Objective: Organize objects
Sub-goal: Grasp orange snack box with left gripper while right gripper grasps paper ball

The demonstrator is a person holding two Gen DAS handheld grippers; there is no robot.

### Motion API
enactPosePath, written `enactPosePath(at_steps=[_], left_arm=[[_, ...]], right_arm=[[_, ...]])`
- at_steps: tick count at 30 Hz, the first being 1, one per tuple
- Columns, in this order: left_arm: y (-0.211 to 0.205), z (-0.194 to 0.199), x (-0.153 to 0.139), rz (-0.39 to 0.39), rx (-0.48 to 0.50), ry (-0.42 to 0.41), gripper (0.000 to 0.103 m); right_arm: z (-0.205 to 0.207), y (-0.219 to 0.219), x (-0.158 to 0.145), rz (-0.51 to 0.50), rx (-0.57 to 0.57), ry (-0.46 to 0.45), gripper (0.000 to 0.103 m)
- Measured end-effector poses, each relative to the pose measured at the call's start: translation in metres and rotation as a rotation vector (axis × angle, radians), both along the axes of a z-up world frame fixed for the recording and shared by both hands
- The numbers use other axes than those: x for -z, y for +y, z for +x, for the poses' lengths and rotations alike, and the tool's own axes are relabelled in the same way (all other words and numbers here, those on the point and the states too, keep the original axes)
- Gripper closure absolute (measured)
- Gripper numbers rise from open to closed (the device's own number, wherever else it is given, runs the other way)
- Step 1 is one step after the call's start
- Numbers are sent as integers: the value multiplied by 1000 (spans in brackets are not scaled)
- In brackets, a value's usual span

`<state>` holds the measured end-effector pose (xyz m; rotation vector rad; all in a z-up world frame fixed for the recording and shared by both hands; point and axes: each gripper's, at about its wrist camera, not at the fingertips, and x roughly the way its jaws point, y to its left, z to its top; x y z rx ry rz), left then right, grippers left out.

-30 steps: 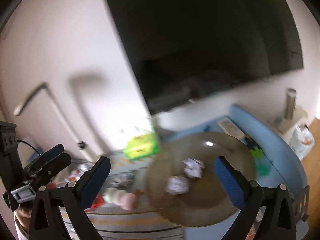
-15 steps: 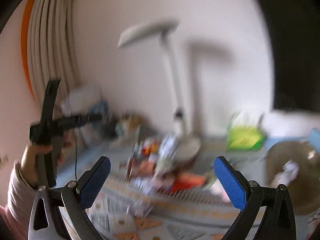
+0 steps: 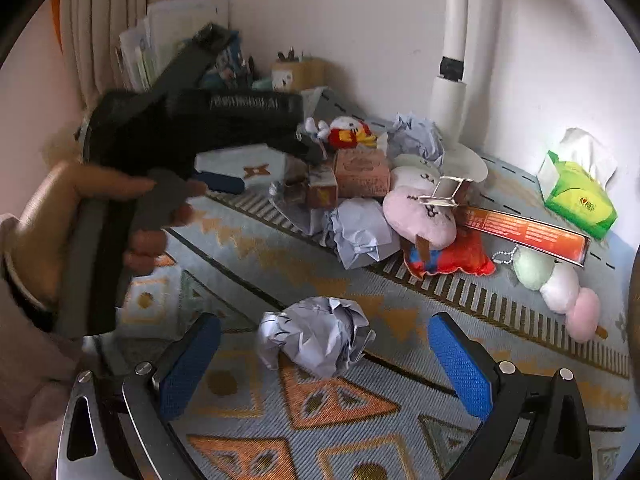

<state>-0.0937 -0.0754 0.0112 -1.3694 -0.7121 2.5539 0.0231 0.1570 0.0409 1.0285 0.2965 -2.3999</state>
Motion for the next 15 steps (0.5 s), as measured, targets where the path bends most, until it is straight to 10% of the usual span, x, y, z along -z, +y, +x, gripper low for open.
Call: enactPosePath(at_steps=[15], left_arm=[[-14, 6, -2, -173, -7, -22, 0]], right_arm=[[-20, -11, 25, 74, -1, -109, 0]])
